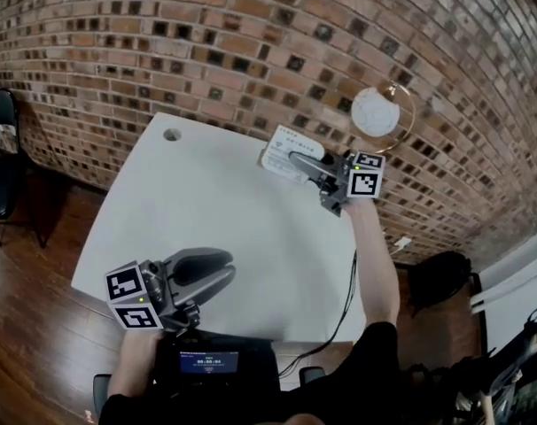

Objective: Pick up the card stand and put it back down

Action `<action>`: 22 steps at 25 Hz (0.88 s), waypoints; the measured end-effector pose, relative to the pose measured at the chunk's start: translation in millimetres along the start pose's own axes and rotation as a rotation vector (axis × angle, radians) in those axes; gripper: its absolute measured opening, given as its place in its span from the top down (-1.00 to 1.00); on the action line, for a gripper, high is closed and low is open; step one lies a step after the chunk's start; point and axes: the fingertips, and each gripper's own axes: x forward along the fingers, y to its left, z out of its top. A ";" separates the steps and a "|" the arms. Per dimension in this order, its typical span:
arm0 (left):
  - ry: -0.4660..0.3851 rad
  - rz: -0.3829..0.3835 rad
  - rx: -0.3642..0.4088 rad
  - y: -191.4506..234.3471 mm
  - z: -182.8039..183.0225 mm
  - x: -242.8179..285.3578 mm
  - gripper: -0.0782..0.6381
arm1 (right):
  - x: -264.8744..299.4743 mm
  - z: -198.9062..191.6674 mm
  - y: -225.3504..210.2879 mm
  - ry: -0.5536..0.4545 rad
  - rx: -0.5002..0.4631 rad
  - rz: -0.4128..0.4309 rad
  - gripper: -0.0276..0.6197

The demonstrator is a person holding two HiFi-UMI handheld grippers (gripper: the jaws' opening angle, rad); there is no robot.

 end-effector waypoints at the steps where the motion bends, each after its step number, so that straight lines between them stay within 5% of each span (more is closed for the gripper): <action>1: 0.001 -0.002 -0.002 3.2 0.0 2.4 0.58 | 0.7 -0.3 -14.4 -0.001 0.012 -0.009 0.83; 11: 0.029 0.018 -0.025 42.1 -8.4 13.0 0.58 | 26.6 -61.6 -127.0 0.024 0.128 -0.043 0.82; 22: 0.026 0.041 -0.053 68.3 -14.0 13.8 0.58 | 66.0 -85.7 -195.5 0.092 0.101 -0.037 0.83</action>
